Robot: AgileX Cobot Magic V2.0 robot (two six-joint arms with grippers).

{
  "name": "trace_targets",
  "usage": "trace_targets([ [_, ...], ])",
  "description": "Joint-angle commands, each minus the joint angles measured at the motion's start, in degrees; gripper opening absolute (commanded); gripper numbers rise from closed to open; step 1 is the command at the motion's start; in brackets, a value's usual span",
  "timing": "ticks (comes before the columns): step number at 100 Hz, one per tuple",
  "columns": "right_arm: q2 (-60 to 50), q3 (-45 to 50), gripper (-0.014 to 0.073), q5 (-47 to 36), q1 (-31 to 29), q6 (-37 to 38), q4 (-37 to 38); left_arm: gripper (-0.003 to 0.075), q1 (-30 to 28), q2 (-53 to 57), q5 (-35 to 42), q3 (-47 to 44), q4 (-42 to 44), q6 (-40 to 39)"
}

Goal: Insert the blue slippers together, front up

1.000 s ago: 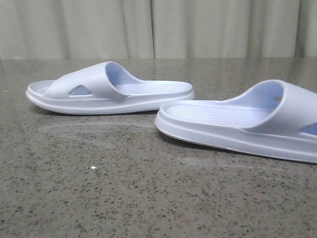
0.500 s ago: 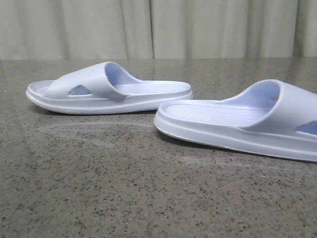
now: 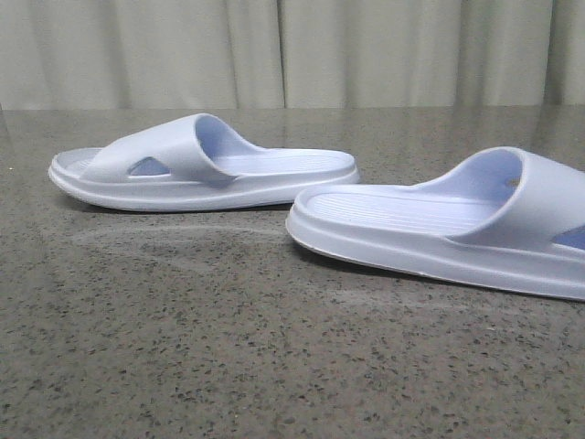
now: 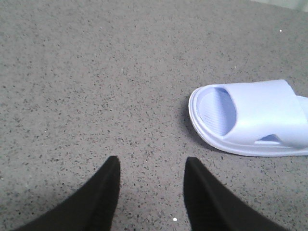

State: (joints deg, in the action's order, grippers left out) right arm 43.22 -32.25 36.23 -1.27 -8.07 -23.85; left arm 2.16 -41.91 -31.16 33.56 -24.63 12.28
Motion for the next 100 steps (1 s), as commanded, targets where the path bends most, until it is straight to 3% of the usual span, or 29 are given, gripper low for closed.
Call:
trace_targets([
  [1, 0.21, -2.14, 0.0279, -1.98, -0.38, -0.43, 0.02, 0.0363, 0.57, -1.54, 3.37, 2.09, -2.59, 0.45],
  [56, 8.33, -2.14, 0.0279, 2.57, -4.81, -2.27, 0.57, 0.0363, 0.57, -2.74, 4.06, 2.36, -4.06, 1.9],
  [100, 12.38, -2.14, 0.0279, 5.23, -4.82, -9.46, -6.52, 0.0363, 0.65, -2.74, 4.09, 2.36, -4.22, 2.16],
])
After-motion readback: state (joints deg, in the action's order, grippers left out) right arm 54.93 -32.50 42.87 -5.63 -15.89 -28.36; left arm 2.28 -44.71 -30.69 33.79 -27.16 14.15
